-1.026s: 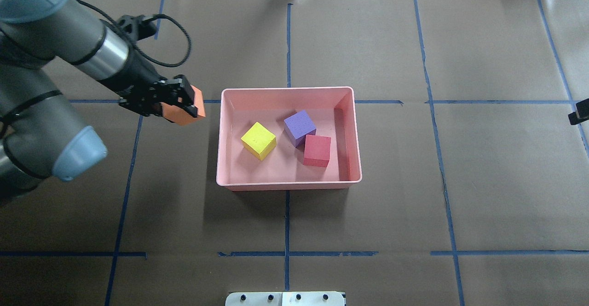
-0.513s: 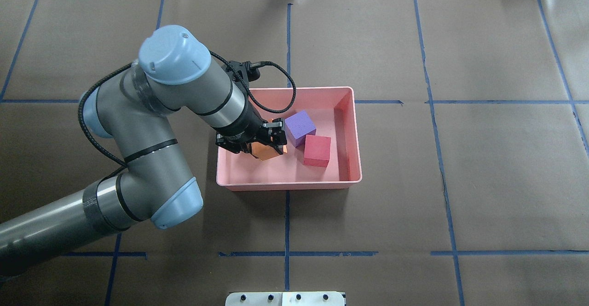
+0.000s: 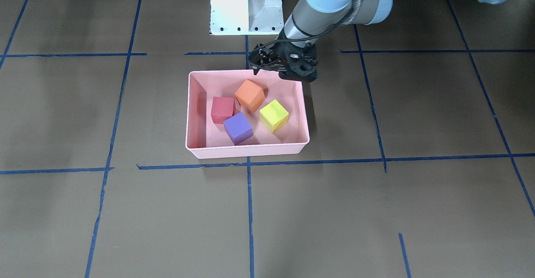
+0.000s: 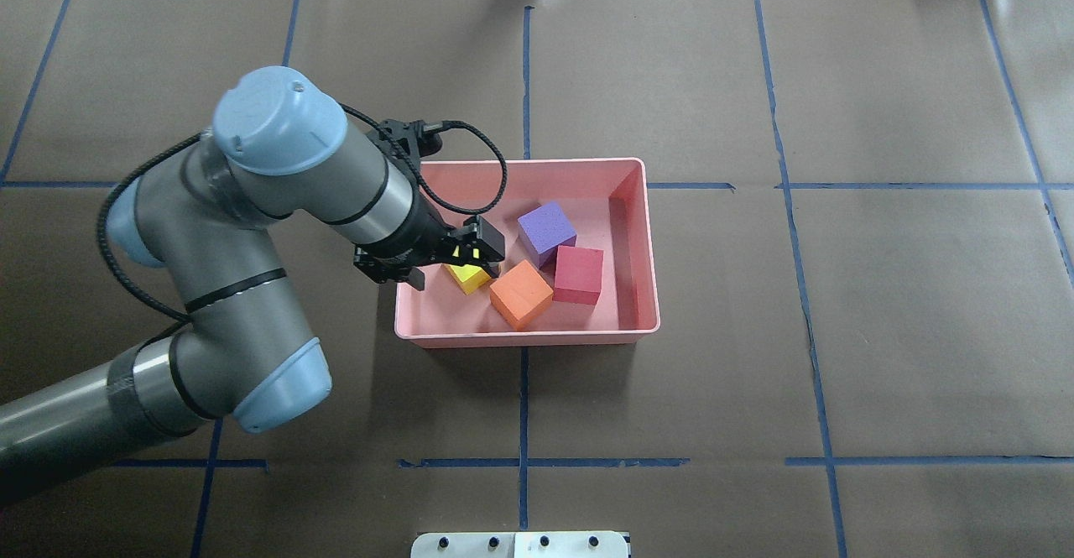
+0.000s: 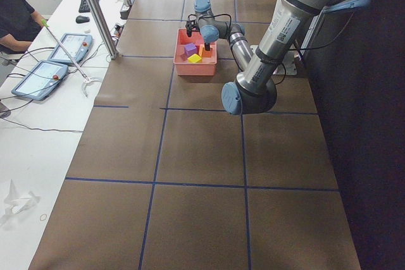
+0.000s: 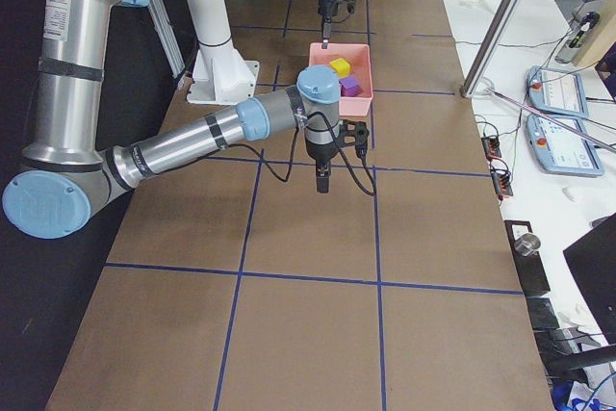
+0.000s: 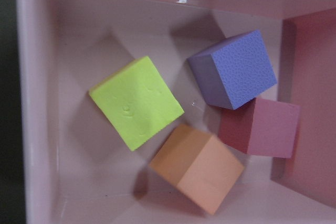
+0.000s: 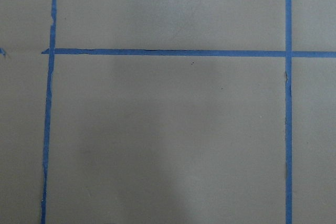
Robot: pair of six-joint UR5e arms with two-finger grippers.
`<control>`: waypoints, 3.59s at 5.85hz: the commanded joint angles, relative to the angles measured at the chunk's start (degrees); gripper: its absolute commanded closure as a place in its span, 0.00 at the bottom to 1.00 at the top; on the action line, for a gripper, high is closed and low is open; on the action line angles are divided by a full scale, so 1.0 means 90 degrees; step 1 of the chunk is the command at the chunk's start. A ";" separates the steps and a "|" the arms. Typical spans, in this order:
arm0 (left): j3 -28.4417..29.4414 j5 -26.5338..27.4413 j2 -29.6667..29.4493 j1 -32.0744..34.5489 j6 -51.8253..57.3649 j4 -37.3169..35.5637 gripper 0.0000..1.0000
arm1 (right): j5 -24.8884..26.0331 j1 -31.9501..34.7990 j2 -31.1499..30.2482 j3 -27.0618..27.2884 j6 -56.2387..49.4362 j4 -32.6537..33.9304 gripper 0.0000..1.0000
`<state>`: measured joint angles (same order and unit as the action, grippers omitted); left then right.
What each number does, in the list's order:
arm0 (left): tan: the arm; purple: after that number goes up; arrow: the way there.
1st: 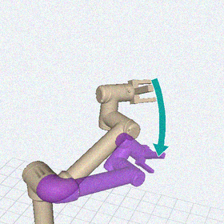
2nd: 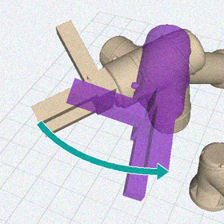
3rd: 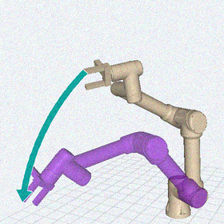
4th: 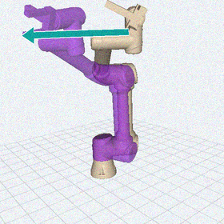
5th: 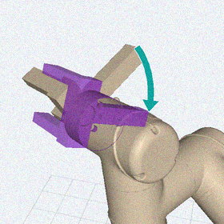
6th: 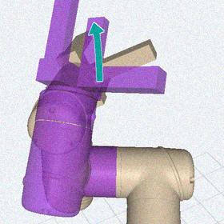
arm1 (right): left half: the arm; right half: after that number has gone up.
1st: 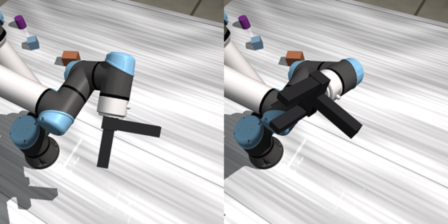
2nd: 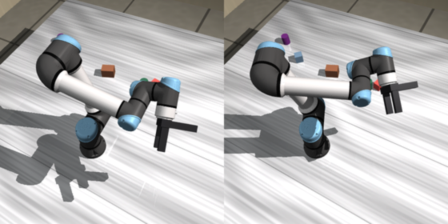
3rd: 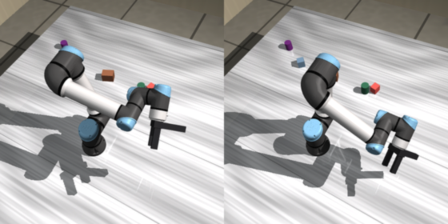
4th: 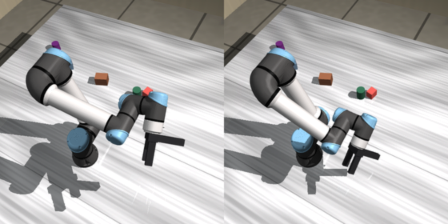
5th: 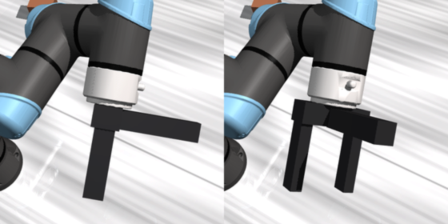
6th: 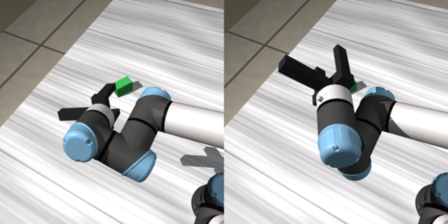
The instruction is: Place blocks into pink bin with both arms
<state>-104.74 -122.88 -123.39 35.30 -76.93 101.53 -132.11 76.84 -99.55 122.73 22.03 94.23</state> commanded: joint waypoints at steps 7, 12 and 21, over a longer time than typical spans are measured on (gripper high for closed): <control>-0.1206 -0.0585 0.4344 0.4526 0.8520 -0.0816 0.00 | -0.0038 0.0915 0.0085 -0.1233 -0.1977 0.0067 0.00; -0.0120 -0.1119 0.4482 0.6018 1.0618 -0.3182 0.00 | -0.0018 0.1043 -0.0140 -0.1661 -0.2613 0.0000 0.00; 0.0242 -0.1259 0.4668 0.6732 1.0598 -0.2990 0.00 | -0.0419 0.1111 -0.0403 -0.1713 -0.3220 -0.0011 0.00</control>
<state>-102.12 -134.27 -81.45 95.89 18.33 74.68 -136.06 86.79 -103.24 107.36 -6.84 94.13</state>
